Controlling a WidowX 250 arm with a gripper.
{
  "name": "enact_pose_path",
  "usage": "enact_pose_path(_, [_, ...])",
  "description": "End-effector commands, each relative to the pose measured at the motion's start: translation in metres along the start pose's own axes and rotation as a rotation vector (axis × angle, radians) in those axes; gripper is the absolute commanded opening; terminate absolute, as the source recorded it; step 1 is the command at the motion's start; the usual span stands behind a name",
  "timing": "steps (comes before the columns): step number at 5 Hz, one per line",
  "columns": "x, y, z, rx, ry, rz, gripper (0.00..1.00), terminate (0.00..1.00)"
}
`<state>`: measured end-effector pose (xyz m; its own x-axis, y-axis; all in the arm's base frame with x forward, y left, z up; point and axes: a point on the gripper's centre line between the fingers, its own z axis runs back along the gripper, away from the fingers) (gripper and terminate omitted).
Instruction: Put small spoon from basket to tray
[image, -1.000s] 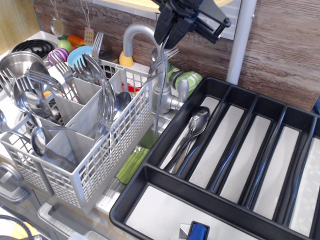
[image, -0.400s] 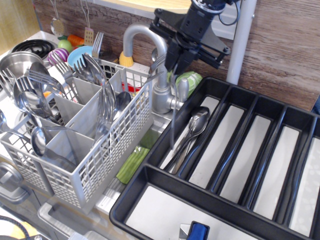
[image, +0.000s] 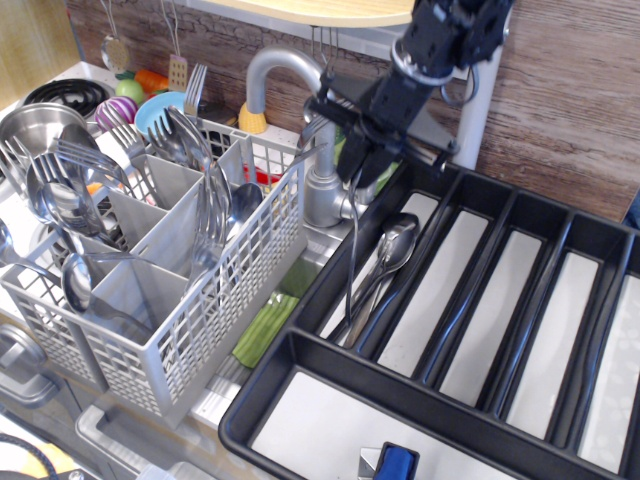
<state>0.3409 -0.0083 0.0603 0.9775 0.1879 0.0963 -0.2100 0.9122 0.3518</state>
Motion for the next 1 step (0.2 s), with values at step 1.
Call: enact_pose_path(1, [0.0216, 0.0026, -0.0084, -0.16, 0.005, 0.085, 1.0, 1.0])
